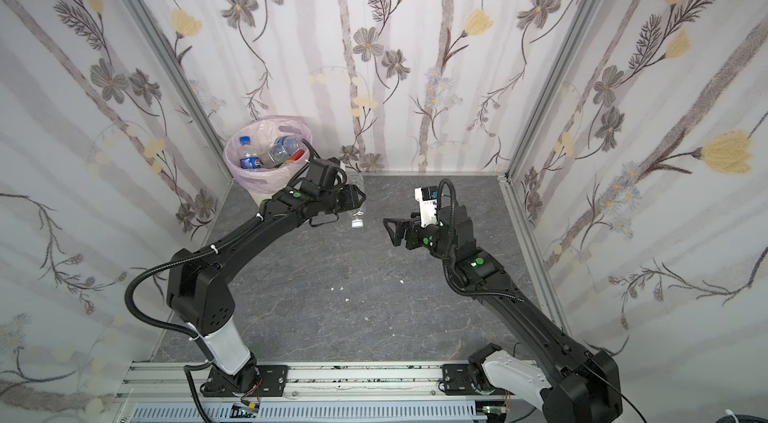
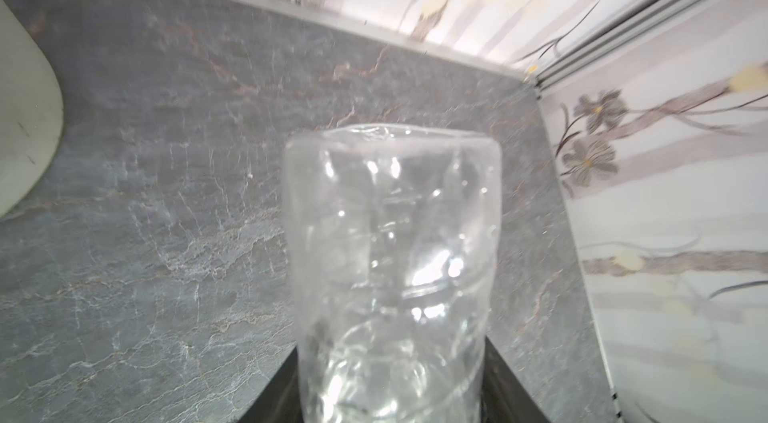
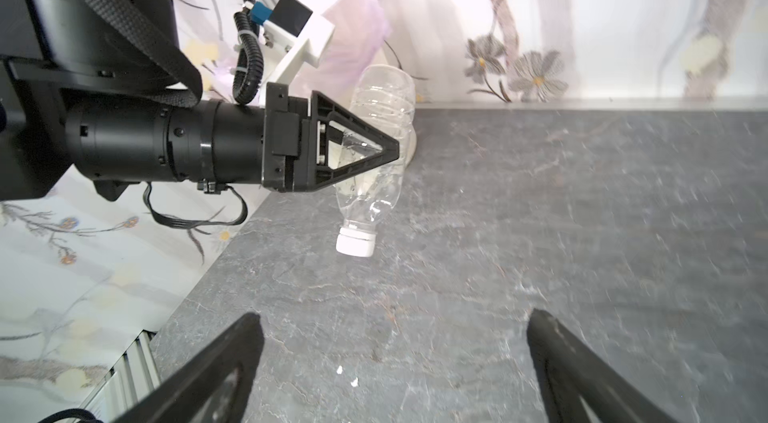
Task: Throw the plastic bottles in the bin
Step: 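Carry the clear bottle over the bin with the left gripper while the right draws back, then open the left gripper to drop the clear bottle into the bin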
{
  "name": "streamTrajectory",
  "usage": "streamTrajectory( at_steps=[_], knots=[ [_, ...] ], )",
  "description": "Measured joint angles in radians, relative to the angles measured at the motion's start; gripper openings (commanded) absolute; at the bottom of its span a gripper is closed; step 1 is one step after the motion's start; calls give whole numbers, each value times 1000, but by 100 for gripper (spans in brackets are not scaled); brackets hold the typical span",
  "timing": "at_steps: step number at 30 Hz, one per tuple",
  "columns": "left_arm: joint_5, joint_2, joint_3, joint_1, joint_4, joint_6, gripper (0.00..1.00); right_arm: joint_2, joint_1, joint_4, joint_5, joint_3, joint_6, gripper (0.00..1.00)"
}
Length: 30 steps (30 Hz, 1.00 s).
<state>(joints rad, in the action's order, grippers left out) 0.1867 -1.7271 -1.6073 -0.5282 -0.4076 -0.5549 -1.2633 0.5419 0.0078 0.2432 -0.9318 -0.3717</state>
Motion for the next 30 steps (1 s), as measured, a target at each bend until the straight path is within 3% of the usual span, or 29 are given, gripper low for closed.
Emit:
streamTrajectory(
  at_steps=[9,18,30],
  knots=[
    [-1,143,-151,174,-2,-35,53,-195,114,16,-28,-287,52,100],
    [2,162,-313,371,-22,-47,54,-350,188,17,-32,-521,67,100],
    [-13,77,-680,460,3,-48,56,-435,206,-3,-33,-606,67,100]
  ],
)
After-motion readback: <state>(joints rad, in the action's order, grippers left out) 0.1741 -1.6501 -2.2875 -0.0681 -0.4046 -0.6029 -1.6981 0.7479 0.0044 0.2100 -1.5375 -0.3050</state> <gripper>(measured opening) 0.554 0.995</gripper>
